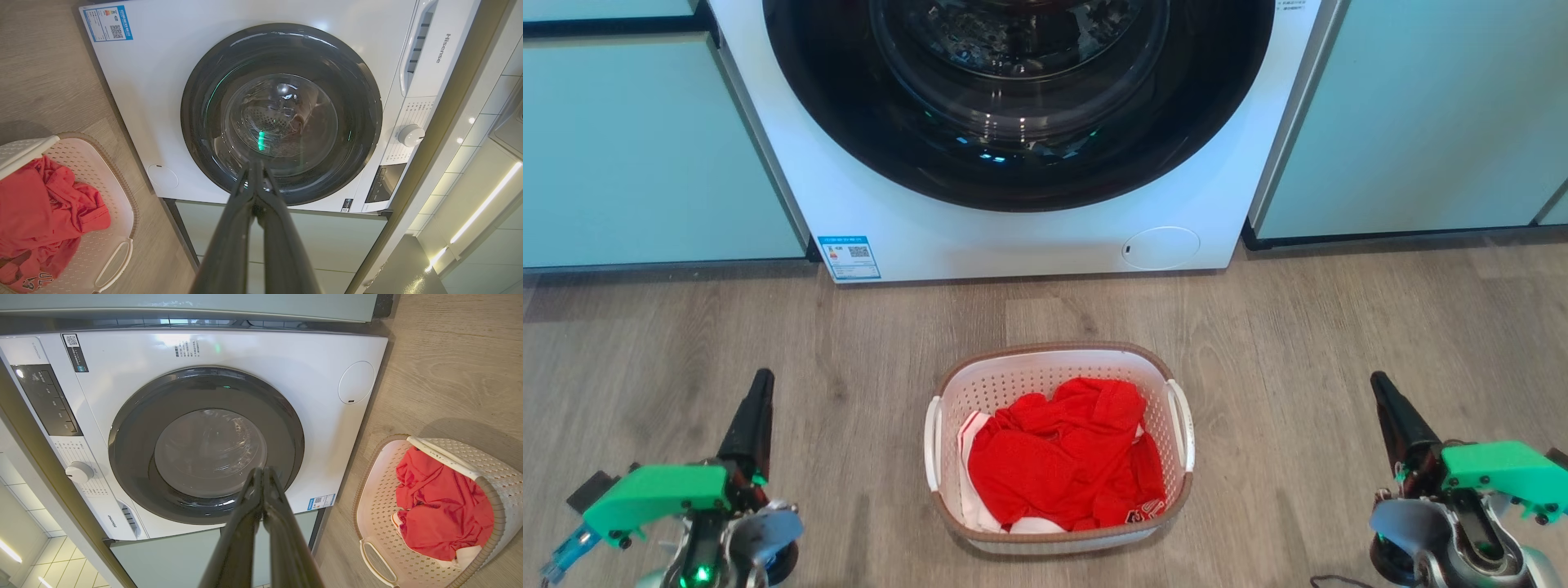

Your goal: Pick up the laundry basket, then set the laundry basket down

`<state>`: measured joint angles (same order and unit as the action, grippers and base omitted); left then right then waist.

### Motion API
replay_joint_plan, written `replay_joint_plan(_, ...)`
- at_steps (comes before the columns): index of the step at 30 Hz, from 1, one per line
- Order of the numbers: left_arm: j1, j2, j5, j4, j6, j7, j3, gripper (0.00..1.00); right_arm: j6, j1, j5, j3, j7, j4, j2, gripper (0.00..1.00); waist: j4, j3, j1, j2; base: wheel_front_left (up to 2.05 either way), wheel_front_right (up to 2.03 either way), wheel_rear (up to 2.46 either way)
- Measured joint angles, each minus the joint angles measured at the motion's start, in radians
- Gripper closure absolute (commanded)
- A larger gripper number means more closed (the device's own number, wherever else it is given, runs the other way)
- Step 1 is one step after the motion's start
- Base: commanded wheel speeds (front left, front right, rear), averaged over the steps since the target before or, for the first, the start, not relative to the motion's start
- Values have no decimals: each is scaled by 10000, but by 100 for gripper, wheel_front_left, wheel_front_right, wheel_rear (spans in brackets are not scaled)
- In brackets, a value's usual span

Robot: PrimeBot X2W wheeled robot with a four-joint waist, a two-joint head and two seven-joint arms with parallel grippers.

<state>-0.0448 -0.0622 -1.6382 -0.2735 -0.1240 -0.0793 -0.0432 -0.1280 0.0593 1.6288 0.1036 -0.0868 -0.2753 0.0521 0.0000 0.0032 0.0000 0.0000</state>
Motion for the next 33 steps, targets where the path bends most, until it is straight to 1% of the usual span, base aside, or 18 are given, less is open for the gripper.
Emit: replay_joint_plan(33, -1, 46, 12, -2, 0, -92, -63, 100, 0, 0, -15, 115, -86, 0, -8, 100, 0, -1, 0, 0, 0, 0, 0)
